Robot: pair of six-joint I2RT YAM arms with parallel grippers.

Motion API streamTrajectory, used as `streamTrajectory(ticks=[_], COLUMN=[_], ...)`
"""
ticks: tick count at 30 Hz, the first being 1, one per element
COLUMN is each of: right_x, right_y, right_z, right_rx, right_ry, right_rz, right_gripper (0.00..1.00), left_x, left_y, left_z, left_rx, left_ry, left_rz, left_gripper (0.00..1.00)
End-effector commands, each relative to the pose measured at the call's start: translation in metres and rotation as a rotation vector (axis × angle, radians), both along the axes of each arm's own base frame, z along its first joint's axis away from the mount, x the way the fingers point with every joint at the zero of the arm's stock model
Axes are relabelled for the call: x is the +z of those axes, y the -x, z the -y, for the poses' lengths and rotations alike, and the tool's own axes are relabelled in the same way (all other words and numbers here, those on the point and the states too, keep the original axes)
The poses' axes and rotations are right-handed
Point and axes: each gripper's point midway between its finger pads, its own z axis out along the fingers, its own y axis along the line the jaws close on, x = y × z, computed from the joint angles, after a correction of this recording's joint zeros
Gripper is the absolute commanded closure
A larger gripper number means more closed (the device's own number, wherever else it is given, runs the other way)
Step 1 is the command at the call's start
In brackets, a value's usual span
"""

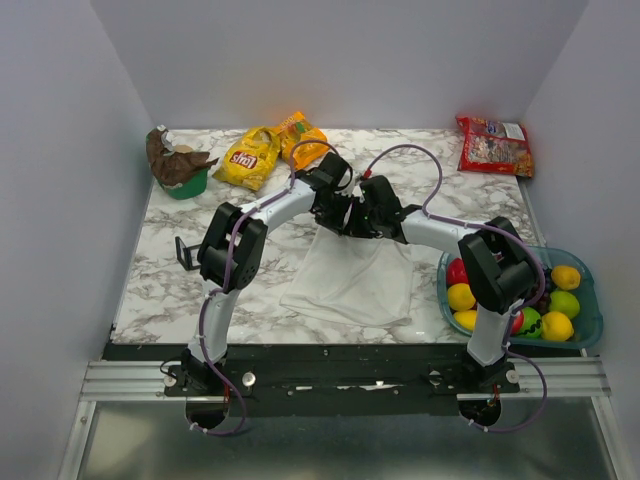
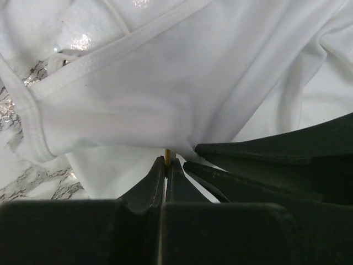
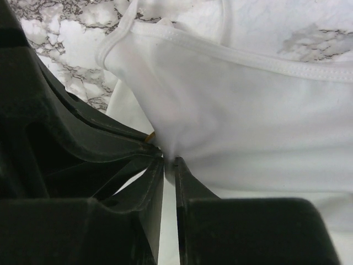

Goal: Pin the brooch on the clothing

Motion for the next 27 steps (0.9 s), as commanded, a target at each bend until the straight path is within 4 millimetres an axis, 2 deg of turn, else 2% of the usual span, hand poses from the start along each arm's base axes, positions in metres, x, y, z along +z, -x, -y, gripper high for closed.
streamTrajectory(ticks=[1, 7, 10, 13, 23, 27], right_x=[0.005, 0.036, 0.045, 0.042, 0.007, -0.002], right_y=[0.01, 0.014, 0.017, 0.02, 0.028, 0.022], right_z=[-0.005, 0.0, 0.007, 0.013, 0.021, 0.027], right_rx=[0.04, 0.031, 0.02, 0.009, -0.013, -0.036], right_ry=[0.012, -0.021, -0.018, 0.002, 0.04, 0.072], right_rz=[0.014, 0.075, 0.099, 0.101, 0.053, 0.058], right_gripper=[0.68, 0.46, 0.41, 0.39, 0.39, 0.4], left_x=[0.007, 0.004, 0.003, 0.004, 0.003, 0.004], left_y=[0.002, 0.002, 0.002, 0.003, 0.003, 0.003], left_z=[0.015, 0.013, 0.014, 0.014, 0.015, 0.015], left_rx=[-0.038, -0.037, -0.038, -0.039, -0.04, -0.038], left_ry=[0.06, 0.055, 0.055, 0.059, 0.065, 0.069], left_rz=[0.007, 0.003, 0.001, -0.002, -0.003, -0.002], left_gripper=[1.0, 1.0, 1.0, 1.0, 1.0, 1.0])
